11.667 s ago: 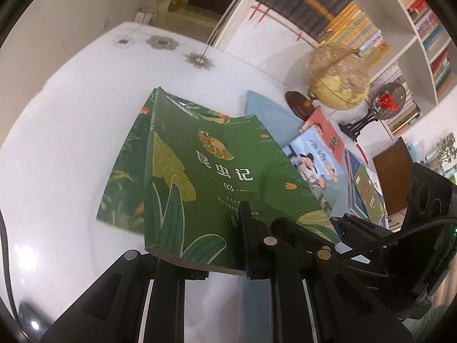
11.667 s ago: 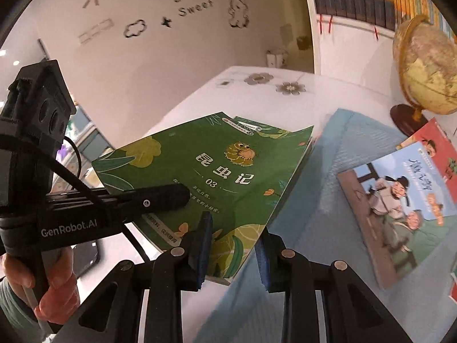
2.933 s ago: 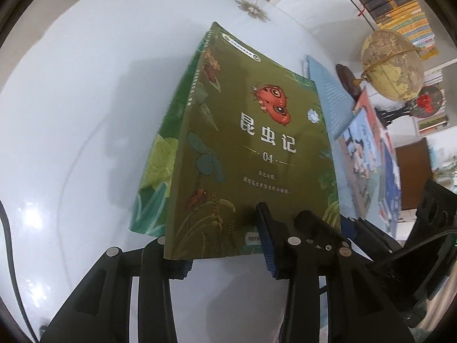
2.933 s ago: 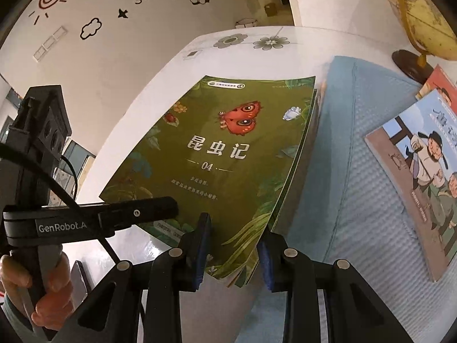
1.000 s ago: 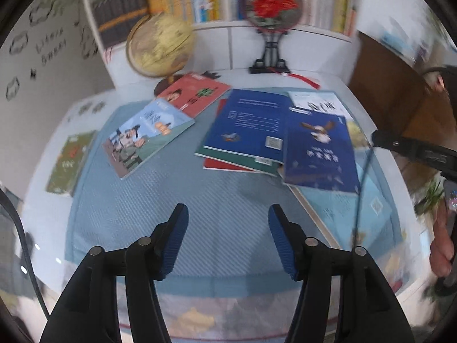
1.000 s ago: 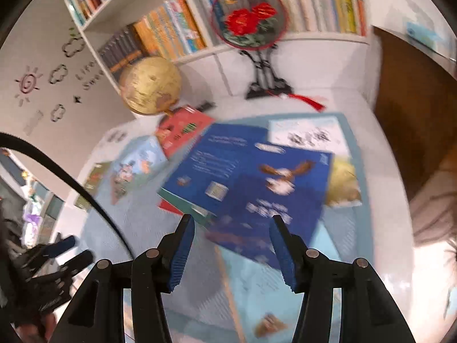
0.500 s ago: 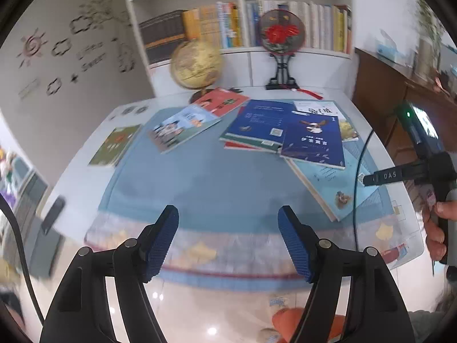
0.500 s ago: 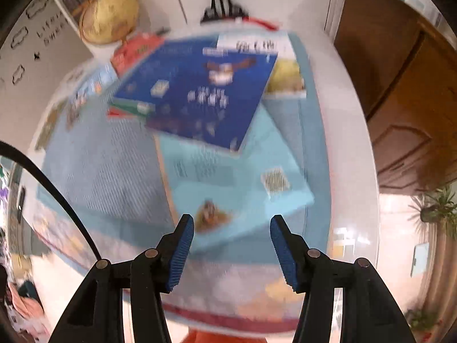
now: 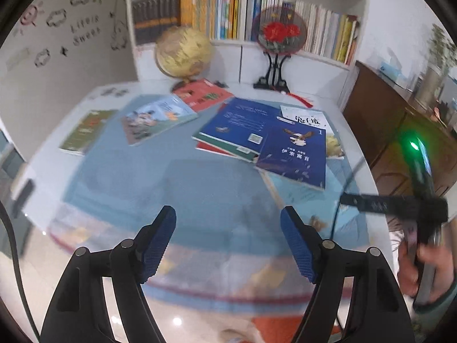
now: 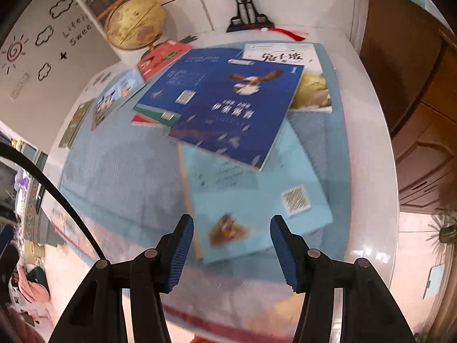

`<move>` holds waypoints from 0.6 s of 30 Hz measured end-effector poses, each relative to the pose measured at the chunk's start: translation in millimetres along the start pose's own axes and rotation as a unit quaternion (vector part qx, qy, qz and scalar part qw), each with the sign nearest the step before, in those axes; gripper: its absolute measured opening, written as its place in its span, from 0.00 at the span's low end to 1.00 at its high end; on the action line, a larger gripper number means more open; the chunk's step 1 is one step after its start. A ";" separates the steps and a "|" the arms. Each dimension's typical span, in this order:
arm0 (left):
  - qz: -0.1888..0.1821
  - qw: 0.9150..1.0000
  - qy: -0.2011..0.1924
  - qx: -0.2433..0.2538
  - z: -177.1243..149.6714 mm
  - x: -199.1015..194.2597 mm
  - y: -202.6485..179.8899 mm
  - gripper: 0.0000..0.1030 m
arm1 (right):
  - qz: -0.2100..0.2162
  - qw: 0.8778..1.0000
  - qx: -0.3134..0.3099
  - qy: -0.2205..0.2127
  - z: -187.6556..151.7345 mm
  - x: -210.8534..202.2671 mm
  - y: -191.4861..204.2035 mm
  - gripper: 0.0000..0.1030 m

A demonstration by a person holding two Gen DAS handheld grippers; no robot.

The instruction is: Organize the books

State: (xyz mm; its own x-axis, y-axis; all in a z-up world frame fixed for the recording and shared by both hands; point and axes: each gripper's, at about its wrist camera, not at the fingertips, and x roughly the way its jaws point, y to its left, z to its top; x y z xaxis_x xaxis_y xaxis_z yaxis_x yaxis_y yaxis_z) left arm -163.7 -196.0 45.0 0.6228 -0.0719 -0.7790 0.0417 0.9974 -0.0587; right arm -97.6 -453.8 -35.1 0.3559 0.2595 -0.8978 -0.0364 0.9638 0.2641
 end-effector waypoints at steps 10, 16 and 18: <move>-0.023 0.995 0.089 0.031 84.4 178.4 -63.9 0.70 | 0.004 1.000 -0.013 -0.004 59.9 56.6 -41.6 0.52; -0.016 0.994 0.107 0.026 98.9 227.9 -60.4 0.70 | -0.012 1.000 -0.018 0.008 86.5 84.4 -47.0 0.52; -0.030 0.993 0.117 0.017 98.9 240.0 -58.5 0.70 | -0.019 1.000 -0.010 0.006 94.0 90.3 -50.6 0.52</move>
State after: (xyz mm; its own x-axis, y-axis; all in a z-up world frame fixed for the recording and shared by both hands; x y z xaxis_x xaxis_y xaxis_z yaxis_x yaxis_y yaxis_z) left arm 60.6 -271.2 -76.8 0.4206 -0.1267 -0.8984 0.1029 0.9905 -0.0915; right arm 24.1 -484.8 -96.4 0.3454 0.2232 -0.9115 -0.0412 0.9740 0.2228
